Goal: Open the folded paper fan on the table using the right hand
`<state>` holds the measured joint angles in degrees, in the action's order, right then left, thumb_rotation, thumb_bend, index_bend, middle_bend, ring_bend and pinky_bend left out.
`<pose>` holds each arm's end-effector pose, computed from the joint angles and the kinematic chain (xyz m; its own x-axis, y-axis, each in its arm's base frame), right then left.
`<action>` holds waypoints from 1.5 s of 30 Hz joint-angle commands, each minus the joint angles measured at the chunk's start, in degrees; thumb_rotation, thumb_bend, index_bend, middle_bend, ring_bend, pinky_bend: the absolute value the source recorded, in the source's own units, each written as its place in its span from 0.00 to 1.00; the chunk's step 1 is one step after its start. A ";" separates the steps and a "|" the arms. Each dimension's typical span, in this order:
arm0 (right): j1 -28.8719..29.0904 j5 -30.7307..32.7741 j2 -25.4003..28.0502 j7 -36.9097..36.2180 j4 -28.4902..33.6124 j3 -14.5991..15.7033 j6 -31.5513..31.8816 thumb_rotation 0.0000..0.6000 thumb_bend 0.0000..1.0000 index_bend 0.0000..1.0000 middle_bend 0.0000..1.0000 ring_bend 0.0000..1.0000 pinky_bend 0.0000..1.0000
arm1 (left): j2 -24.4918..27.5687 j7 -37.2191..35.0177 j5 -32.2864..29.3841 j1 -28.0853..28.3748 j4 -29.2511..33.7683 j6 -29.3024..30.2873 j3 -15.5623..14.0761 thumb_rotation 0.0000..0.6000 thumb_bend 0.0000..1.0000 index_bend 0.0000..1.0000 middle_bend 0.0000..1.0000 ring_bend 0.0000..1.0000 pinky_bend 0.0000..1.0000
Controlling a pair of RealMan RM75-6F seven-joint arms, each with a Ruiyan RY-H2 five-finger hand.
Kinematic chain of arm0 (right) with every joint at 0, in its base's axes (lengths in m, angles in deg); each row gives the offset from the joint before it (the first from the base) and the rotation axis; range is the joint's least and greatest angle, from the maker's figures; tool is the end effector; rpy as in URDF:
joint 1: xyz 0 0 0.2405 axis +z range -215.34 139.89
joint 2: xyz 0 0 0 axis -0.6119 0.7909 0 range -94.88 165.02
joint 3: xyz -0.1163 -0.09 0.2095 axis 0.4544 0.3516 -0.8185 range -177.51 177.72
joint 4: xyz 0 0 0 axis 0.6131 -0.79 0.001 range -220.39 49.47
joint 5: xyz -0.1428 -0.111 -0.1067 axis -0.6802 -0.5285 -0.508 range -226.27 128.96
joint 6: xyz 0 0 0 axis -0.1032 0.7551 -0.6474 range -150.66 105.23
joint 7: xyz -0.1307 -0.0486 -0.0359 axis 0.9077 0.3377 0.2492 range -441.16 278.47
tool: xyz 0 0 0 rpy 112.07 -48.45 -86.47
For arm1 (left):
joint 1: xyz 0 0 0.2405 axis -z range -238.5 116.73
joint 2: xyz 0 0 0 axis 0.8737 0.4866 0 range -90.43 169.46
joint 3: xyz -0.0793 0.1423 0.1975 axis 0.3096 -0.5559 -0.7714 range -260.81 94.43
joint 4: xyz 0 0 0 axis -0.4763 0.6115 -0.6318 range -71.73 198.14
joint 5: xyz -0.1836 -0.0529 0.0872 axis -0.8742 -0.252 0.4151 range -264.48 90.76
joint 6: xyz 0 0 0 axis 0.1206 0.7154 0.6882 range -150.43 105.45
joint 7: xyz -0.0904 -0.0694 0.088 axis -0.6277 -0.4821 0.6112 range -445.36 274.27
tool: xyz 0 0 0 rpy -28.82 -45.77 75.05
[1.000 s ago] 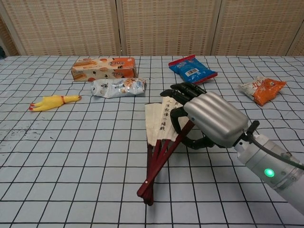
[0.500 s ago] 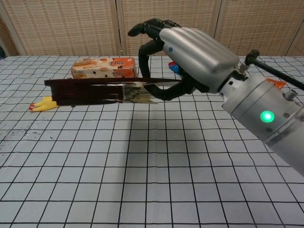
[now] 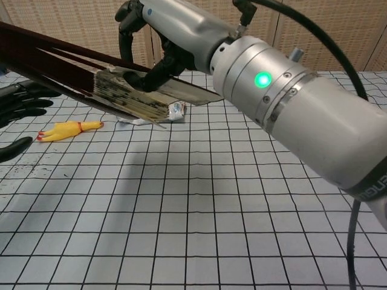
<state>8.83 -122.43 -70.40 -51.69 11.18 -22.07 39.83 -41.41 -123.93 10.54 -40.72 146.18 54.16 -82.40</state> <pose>0.0258 -0.2910 -0.0328 0.1368 -0.1165 0.9837 -0.7867 -0.6163 0.0364 -0.2350 0.2378 0.0440 -0.2498 0.3560 0.9005 0.8868 -0.2892 0.3604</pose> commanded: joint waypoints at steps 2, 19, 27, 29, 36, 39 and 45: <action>1.66 4.25 -1.84 1.25 -0.42 -1.76 -0.18 1.00 0.74 0.75 0.10 0.00 0.00 | -4.54 1.12 -1.94 2.17 0.73 -1.37 1.62 1.00 0.46 0.00 0.00 0.00 0.04; 3.68 8.55 -2.56 -0.60 -1.19 -1.74 1.41 1.00 0.74 0.75 0.10 0.00 0.00 | -14.97 9.45 -11.92 1.65 6.32 0.96 6.98 1.00 0.49 0.69 0.07 0.00 0.06; 3.29 8.14 -0.71 -1.47 0.49 -1.65 2.58 1.00 0.74 0.75 0.10 0.00 0.00 | -17.99 15.50 -16.21 0.37 5.40 3.59 9.66 1.00 0.58 0.87 0.27 0.06 0.13; 2.03 6.51 2.22 -1.67 2.53 -1.10 3.64 1.00 0.74 0.75 0.10 0.00 0.00 | -18.22 18.73 -17.65 -0.04 3.60 4.64 10.80 1.00 0.58 0.87 0.29 0.07 0.15; -1.93 1.43 10.93 -3.69 6.37 2.14 5.63 1.00 0.74 0.75 0.10 0.00 0.00 | -17.97 23.50 -15.60 -1.03 -4.39 9.67 11.78 1.00 0.60 0.86 0.29 0.08 0.15; -3.34 -0.44 13.72 -5.23 7.23 3.68 6.07 1.00 0.74 0.75 0.10 0.00 0.00 | -18.07 24.44 -14.76 -1.37 -8.13 11.29 11.83 1.00 0.60 0.86 0.29 0.09 0.15; -4.36 -5.92 16.32 -5.98 5.04 6.36 7.30 1.00 0.74 0.75 0.10 0.00 0.00 | -18.97 27.80 -13.97 -1.94 -17.11 13.19 11.24 1.00 0.63 0.84 0.29 0.09 0.15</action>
<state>4.87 -127.14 -54.65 -57.28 17.21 -16.57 46.59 -59.87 -97.57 -3.95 -42.27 132.06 66.35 -70.90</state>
